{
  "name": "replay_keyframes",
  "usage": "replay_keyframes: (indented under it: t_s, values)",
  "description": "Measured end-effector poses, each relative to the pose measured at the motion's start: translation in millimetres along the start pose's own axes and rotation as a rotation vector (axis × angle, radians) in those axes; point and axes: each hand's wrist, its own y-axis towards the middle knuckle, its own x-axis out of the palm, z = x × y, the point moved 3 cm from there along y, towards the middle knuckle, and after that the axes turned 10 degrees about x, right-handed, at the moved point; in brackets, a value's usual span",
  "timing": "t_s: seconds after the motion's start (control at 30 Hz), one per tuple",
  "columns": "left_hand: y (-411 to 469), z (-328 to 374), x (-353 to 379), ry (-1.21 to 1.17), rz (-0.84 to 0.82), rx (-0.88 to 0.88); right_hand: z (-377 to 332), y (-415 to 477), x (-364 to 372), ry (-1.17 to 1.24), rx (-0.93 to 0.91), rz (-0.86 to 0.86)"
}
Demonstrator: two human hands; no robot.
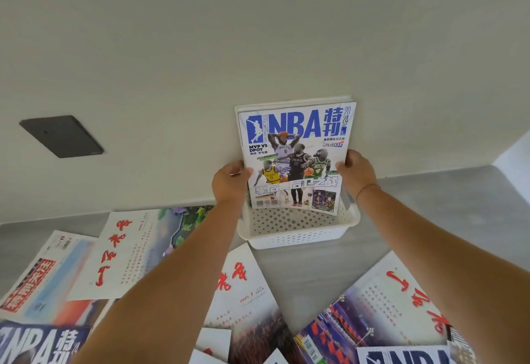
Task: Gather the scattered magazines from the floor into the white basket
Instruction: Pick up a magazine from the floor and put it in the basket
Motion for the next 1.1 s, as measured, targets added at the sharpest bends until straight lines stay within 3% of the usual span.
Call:
replay_keyframes:
  t_s: [0.2,0.57,0.77,1.1]
  values:
    - [-3,-3,1,-0.01,0.017,-0.042,-9,2,19,-0.034,0.051,-0.053]
    - [2,-6,1,-0.085,-0.008,-0.141,-13,21,-1,-0.198,-0.011,0.105]
    - [1,-15,2,-0.145,0.022,-0.157,-14,15,1,-0.06,-0.033,0.232]
    - [0,-12,-1,-0.088,-0.051,-0.125,-8,10,3,-0.032,-0.018,0.201]
